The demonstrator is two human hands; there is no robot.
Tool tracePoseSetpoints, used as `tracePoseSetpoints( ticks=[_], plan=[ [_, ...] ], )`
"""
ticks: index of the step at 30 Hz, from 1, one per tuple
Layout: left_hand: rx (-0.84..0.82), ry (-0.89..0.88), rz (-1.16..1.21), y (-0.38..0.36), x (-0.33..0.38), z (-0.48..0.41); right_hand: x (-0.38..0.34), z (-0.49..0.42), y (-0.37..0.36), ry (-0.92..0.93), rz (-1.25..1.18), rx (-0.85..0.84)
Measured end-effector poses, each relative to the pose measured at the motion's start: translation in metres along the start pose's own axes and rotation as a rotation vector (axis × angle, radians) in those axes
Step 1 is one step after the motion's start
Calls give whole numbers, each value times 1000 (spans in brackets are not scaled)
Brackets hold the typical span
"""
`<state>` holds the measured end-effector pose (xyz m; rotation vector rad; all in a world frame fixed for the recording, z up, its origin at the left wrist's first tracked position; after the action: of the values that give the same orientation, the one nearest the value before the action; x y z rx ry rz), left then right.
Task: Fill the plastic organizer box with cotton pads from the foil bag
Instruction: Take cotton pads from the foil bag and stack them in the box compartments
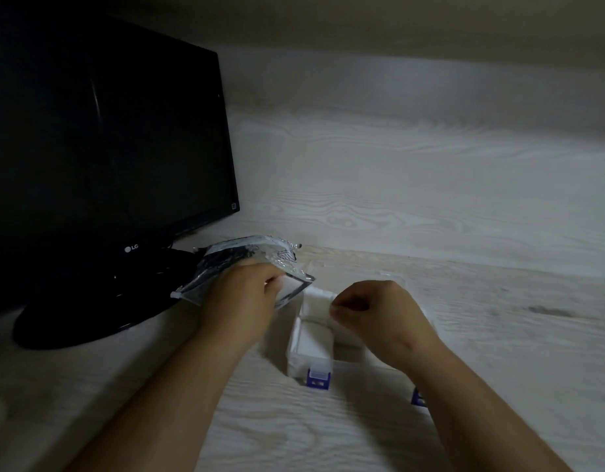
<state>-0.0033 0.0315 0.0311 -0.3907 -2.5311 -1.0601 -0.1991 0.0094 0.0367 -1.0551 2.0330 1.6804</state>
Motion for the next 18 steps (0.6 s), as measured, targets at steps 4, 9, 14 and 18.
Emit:
tracePoseSetpoints(
  ticks=[4,9,14,18],
  plan=[
    [39,157,302,5,3,-1,3,-3,-1,-26,-45,-12],
    [-60,401,661,6,4,-1,1,-1,-1,-39,-145,1],
    [-245,394,745,-4,8,4,-7,5,-4,-66,-435,-68],
    [-299,354,696,-5,13,7,-9,6,-5,-137,-587,-100]
  ],
)
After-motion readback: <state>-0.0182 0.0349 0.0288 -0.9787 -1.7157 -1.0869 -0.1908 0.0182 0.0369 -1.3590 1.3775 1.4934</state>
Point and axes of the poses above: each hand's wrist, its own z-axis away from the middle knuckle, its own y-axis out of the back of the hand, x = y × z, the point moved 4 cm from there along -z, towards the middle knuckle, and after that the axes turned 5 degrees about x, right-handed, at the moved point
